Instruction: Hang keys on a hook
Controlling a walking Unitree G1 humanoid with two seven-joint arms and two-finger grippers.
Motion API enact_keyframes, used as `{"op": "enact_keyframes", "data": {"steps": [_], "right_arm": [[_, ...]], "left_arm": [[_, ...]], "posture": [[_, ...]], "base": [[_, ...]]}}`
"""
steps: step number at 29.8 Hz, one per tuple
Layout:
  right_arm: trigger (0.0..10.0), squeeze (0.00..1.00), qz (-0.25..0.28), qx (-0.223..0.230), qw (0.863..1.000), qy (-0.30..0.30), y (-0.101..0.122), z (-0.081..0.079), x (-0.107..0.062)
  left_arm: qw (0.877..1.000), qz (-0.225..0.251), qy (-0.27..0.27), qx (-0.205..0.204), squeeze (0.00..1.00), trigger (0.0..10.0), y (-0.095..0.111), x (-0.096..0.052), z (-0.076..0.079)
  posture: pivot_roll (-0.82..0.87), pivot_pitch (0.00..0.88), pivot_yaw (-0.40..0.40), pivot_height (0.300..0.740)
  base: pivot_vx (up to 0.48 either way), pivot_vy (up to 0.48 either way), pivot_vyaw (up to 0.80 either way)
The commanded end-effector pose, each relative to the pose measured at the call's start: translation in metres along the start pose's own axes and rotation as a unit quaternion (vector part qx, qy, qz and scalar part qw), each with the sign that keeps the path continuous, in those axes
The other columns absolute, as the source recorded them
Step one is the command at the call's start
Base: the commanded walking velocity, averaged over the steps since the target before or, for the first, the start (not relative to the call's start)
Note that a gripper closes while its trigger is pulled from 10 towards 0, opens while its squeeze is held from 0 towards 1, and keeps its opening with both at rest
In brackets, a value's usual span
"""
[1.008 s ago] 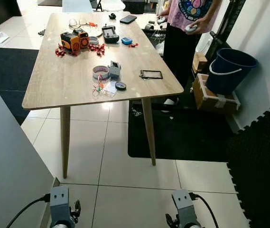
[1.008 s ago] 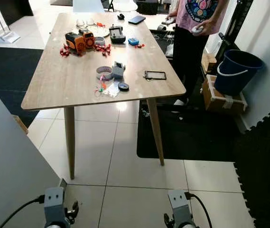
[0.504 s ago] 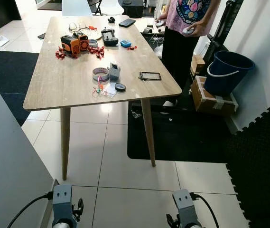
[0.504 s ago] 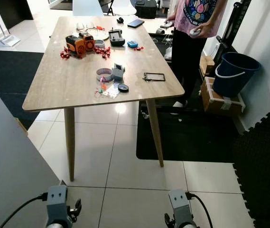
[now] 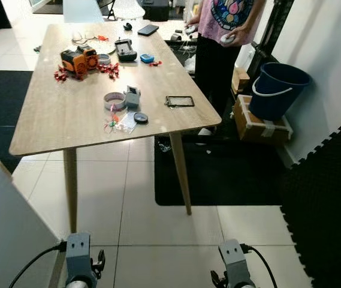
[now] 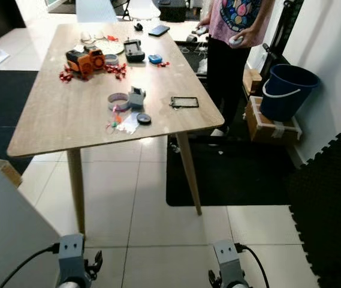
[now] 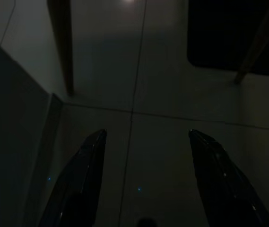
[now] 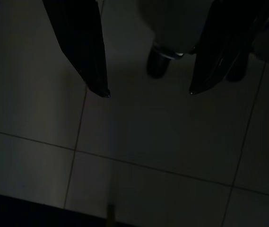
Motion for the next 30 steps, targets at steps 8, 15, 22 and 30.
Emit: {"op": "enact_keyframes", "data": {"steps": [8, 15, 22, 30], "right_arm": [[10.0, 0.0, -0.008, 0.003, 1.0, -0.002, -0.0058, 0.0004, -0.0017], [10.0, 0.0, -0.006, 0.003, 1.0, 0.0, -0.0046, 0.0, -0.0013], [10.0, 0.0, -0.006, 0.002, 1.0, 0.001, -0.0041, -0.0006, -0.0012], [10.0, 0.0, -0.006, 0.001, 1.0, 0.001, -0.0042, -0.0004, -0.0012]], "left_arm": [[1.0, -0.005, 0.004, -0.005, 0.0, 10.0, -0.0052, -0.0024, -0.0007], [1.0, -0.005, 0.005, -0.005, 0.0, 10.0, -0.0053, -0.0027, -0.0018], [1.0, -0.005, 0.007, -0.006, 0.0, 10.0, -0.0057, -0.0032, -0.0024], [1.0, -0.004, 0.009, -0.008, 0.0, 10.0, -0.006, -0.0037, -0.0031]], "posture": [[0.05, 0.072, -0.021, 0.74], [0.05, 0.072, -0.022, 0.74], [0.05, 0.074, -0.024, 0.74], [0.06, 0.079, -0.026, 0.74]], "base": [[0.311, 0.0, 0.0], [0.302, 0.0, 0.0], [0.295, 0.0, 0.0], [0.29, 0.0, 0.0]]}}
Point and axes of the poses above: a point about 5 cm out from each wrist's last joint towards the gripper, its own x axis pointing out of the wrist towards the gripper, its own y axis along the axis of the wrist's last joint, z = x × y, the point moved 5 cm from there along x, pointing out of the wrist towards the gripper, and after that the axes turned 8 degrees about -x, right-handed, at the moved point
